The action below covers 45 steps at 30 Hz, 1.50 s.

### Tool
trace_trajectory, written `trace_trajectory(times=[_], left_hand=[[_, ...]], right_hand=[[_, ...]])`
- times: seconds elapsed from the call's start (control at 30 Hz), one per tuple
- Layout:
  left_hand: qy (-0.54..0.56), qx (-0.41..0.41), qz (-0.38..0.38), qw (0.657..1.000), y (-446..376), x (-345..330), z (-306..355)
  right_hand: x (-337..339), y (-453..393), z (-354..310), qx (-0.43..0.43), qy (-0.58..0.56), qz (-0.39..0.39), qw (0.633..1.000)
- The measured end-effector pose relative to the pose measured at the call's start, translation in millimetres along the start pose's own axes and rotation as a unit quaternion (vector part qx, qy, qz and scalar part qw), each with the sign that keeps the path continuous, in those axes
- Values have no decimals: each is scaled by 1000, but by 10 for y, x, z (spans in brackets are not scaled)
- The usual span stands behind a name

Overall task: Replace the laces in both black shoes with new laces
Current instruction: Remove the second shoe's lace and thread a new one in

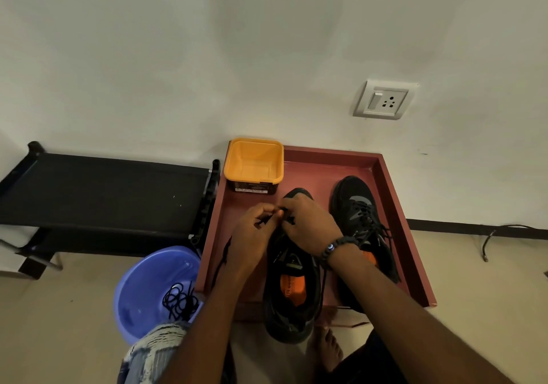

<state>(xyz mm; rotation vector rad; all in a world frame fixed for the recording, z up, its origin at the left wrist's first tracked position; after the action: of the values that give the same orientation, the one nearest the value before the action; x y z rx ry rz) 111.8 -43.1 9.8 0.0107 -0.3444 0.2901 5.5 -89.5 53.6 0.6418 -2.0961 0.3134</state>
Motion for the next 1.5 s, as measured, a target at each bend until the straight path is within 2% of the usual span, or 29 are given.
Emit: trace_trajectory(times=[0.1,0.2,0.27,0.37,0.5,0.6,0.7,0.77,0.8,0.83,0.87,0.9,0.97,1.03,1.07,1.17,1.23,1.3,1.37,1.4,1.5], left_hand=[[-27,-8,-6,1000,21,116,43],[-83,27,25,996,7,372,-99],[-97,35,39,994,7,518,-139],[-72,53,67,994,37,703,-158],[7,73,106,992,101,857,-101],[119,111,147,976,142,940,-108],[298,129,150,934,116,957,-154],[409,123,139,893,83,923,-145],[450,117,133,875,73,911,-120],[473,113,126,865,56,886,-103],[474,111,118,865,41,859,-97],[453,112,108,878,34,816,-89],[353,117,64,926,37,617,-30],[228,127,-2,965,91,275,92],[188,127,-36,973,115,69,143],[112,111,-101,982,151,-399,270],[69,85,-107,988,115,-479,269],[46,76,-112,990,107,-459,263],[49,67,-116,990,111,-400,274],[45,68,-111,990,110,-338,272],[-14,61,-97,993,75,-85,198]], right_hand=[[196,-88,81,-27,-3,40,999],[499,-46,325,-68,-120,129,982],[655,42,511,-109,-212,182,954],[726,195,810,-173,-352,240,888],[697,374,1058,-233,-418,268,836],[609,457,1164,-252,-417,229,843],[560,537,1289,-272,-368,202,866],[571,607,1401,-291,-396,224,842],[567,635,1433,-300,-414,228,829],[576,648,1434,-303,-411,222,830],[584,631,1404,-302,-377,203,852],[586,600,1337,-292,-332,183,878],[637,547,1151,-240,-254,182,919],[674,491,914,-174,-229,205,936],[615,445,799,-148,-237,187,942],[166,321,454,-138,-329,22,934],[15,292,350,-142,-358,-12,923],[59,278,397,-149,-378,24,913],[232,289,571,-185,-405,101,890],[359,313,713,-210,-422,156,868],[695,418,1037,-248,-509,294,770]])
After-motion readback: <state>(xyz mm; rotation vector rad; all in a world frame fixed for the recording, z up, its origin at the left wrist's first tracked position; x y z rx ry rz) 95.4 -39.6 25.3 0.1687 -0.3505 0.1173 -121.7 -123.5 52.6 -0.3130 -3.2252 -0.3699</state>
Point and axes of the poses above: each hand's wrist, its own y-axis away from the middle knuckle, its own x-axis out of the back of the hand, z = x × y, the point moved 10 cm from there along -y, towards the middle knuckle, and after that the axes turned 8 degrees about -y, right-handed, at the moved point
